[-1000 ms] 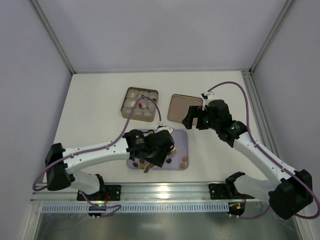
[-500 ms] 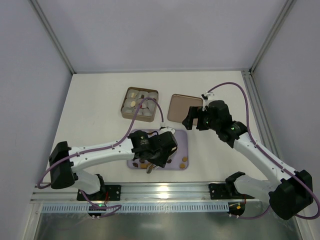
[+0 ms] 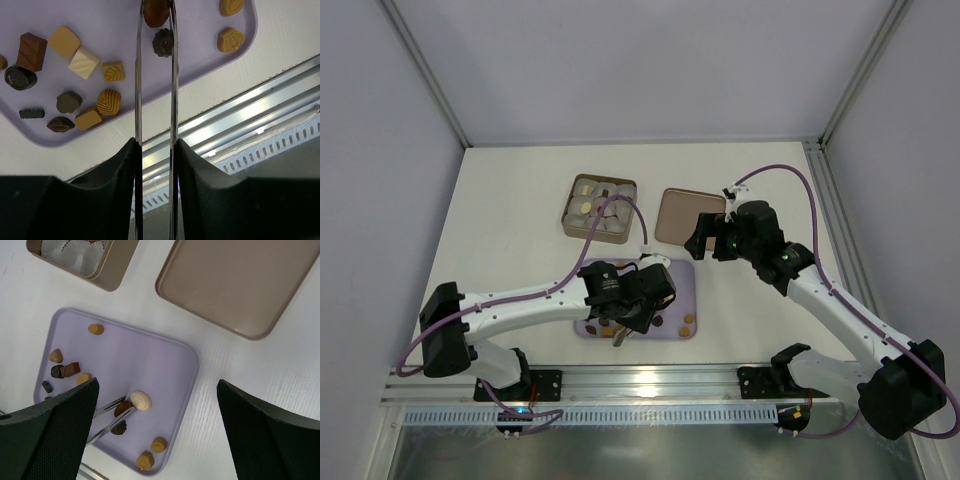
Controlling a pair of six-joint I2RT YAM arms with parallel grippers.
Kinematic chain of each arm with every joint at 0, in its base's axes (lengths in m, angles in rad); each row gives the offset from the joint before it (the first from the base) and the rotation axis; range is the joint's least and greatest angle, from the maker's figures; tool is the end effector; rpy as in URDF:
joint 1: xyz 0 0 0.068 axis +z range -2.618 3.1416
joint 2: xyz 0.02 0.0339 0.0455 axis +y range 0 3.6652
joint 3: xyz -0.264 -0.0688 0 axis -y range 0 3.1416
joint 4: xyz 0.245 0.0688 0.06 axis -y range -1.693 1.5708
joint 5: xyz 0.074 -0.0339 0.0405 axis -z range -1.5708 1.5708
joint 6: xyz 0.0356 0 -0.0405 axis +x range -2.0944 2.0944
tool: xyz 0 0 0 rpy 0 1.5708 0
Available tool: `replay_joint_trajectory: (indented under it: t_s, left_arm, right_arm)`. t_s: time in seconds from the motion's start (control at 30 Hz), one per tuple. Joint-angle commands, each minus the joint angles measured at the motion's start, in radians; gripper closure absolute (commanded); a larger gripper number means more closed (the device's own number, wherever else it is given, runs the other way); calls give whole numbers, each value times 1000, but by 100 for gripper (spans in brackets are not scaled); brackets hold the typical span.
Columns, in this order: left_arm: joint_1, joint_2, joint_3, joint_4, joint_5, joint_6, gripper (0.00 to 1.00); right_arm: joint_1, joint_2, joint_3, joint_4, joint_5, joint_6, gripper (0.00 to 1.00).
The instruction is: Pack the chocolate
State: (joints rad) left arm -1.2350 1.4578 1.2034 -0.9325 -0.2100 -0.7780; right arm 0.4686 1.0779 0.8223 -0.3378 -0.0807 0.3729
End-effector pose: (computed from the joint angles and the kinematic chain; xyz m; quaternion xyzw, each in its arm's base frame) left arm 0.1003 -0.2649 0.2713 0.2017 0.9554 -0.1053 0.1884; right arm 0.2111 0.1101 0.2810 -0.0611 0.8803 0.2241 0.4136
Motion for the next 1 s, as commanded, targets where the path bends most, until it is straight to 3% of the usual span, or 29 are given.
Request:
replay_joint_trajectory:
  t_s: [0.0,0.17,0.97]
  left_arm:
    - [-4,-7,4,14,-34,6,66]
    - [-4,-11,12,-2,-57,17,74]
    - [61,-89,62,-61,-80,80,74]
  right_arm:
    - [2,-3,5,28,7,11,0]
    - [2,-3,6,25,9,6,0]
    - [2,2,18,22,12,4,0]
